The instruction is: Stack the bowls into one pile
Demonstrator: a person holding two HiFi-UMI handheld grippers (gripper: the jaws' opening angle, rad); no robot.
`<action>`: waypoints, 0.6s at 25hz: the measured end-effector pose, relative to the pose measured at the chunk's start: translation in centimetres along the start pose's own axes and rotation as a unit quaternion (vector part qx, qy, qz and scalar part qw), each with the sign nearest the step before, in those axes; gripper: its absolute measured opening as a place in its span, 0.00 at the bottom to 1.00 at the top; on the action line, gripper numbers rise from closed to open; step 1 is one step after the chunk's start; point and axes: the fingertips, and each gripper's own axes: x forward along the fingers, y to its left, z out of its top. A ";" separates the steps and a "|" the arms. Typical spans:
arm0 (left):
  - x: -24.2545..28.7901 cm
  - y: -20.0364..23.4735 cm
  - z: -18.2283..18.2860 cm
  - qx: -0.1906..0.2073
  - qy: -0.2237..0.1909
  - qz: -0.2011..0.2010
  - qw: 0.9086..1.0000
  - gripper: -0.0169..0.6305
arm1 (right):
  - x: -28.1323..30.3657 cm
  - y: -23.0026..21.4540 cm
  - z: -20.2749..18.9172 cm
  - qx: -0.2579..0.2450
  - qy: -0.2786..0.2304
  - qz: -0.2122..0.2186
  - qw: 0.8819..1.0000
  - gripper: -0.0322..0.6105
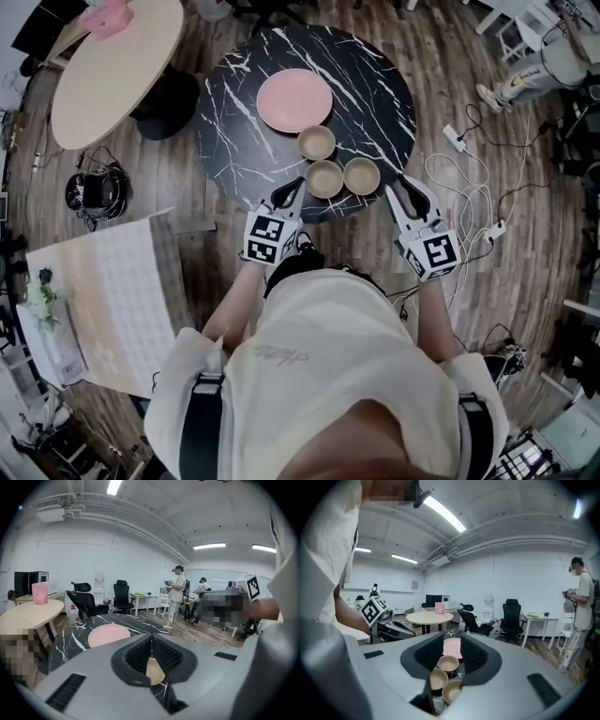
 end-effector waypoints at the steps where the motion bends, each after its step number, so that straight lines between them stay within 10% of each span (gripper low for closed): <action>1: 0.7 0.3 0.4 0.001 -0.002 -0.008 1.000 0.06 | 0.5 -0.1 0.0 0.004 0.003 -0.005 1.000 0.21; 15: 4.0 5.3 1.4 0.024 0.017 -0.043 0.999 0.06 | 4.0 -1.8 -0.8 0.040 0.019 -0.046 0.998 0.21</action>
